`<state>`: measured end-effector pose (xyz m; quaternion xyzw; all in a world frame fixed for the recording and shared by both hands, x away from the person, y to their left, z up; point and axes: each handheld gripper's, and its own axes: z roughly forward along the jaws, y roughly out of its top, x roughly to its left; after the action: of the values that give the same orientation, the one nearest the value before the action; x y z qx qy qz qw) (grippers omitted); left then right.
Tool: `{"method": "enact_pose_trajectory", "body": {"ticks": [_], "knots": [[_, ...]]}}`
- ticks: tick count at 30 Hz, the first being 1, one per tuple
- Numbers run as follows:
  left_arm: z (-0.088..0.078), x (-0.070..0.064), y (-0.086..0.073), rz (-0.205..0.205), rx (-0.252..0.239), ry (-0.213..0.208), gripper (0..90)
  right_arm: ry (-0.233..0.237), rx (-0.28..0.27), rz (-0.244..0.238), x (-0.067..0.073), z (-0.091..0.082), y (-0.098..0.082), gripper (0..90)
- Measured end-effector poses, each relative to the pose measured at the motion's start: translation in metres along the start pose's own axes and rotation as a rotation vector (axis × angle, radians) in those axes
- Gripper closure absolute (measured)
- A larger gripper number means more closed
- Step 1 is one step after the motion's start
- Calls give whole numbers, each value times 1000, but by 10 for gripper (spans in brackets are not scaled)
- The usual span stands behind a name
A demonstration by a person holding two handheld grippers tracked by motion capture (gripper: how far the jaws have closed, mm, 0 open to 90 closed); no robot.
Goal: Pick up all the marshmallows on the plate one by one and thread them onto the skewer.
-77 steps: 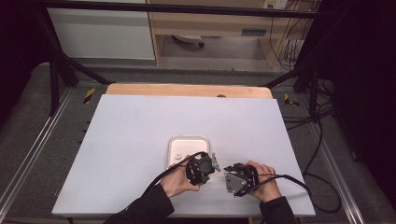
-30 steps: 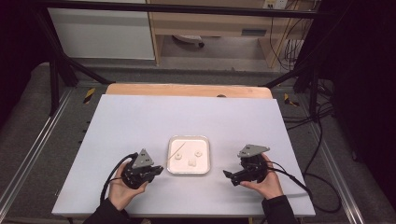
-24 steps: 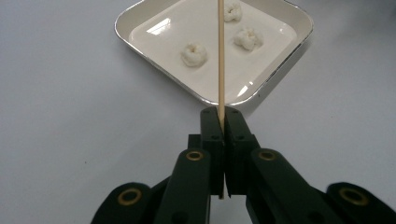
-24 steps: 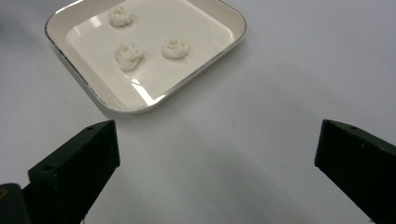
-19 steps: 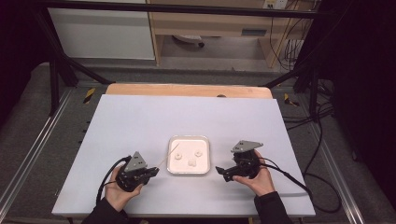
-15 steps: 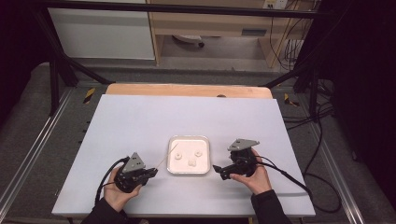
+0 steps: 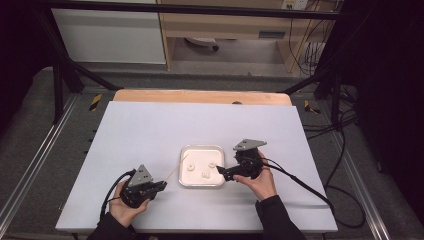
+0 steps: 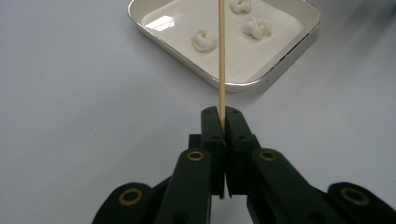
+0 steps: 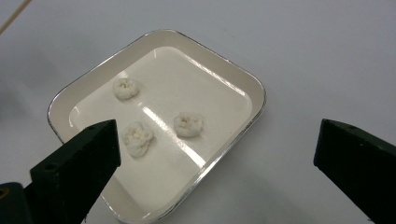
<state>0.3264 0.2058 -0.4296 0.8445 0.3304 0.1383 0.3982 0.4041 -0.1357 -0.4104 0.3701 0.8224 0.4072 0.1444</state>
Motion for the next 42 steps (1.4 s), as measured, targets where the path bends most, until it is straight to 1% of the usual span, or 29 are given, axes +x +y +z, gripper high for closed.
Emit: {"method": "enact_pose_trajectory", "body": {"ticks": [2,7,13,14,16,18,19,23,25,26,32,37,39,42], "knots": [[0,1,0,-5,-4,1,879,-5,3,1,0,4,3,19],[0,2,-1,-10,-7,4,879,1,-2,4,0,15,9,53],[-1,3,0,-16,-15,4,879,47,-4,2,1,33,13,136],[-1,3,0,-15,-15,4,879,49,4,-4,1,36,13,152],[-1,3,-1,-14,-13,4,879,46,29,-32,1,41,12,184],[-1,3,-1,-15,-13,3,879,57,40,-46,1,46,10,220],[-1,3,-1,-14,-12,3,879,60,42,-54,2,47,9,243],[-1,2,-1,-13,-13,2,879,70,56,-59,3,50,7,324],[-1,2,-1,-13,-13,1,879,66,68,-63,2,52,5,358],[-1,3,-1,-13,-14,1,879,63,73,-54,3,53,5,386],[-1,2,0,-16,-19,1,879,91,89,-36,4,57,2,513],[-1,2,0,-15,-19,-1,879,89,95,-35,4,59,0,583],[-1,2,0,-14,-21,-1,879,93,102,-37,4,60,0,602],[-1,1,0,-14,-24,-1,879,91,96,-45,5,60,-1,626]]}}
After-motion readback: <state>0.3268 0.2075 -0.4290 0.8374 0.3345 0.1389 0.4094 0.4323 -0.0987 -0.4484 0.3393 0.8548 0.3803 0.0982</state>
